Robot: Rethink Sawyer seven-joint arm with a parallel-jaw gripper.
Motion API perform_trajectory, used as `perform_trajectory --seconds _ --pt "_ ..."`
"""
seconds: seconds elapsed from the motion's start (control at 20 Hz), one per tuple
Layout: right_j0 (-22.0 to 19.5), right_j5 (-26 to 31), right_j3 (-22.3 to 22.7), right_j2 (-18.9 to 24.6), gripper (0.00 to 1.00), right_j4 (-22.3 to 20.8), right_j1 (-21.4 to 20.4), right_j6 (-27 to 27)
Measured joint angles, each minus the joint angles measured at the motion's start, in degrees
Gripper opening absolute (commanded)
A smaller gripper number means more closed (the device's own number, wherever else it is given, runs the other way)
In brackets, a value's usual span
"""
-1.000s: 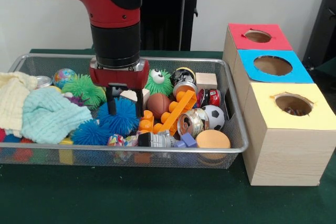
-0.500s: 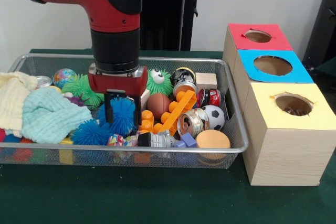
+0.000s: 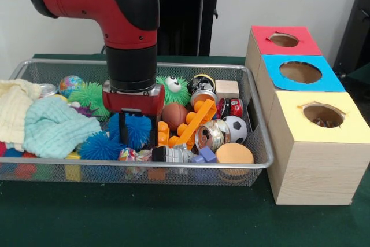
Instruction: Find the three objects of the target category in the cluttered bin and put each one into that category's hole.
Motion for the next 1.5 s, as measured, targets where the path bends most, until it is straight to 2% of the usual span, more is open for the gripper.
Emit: perform_trajectory --seconds 1.05,1.5 --pt "-0.1 -0.7 -2.0 -0.4 1.0 0.0 1.4 0.0" --pt "-1.0 -0.7 -4.4 0.1 1.0 0.0 2.6 0.0"
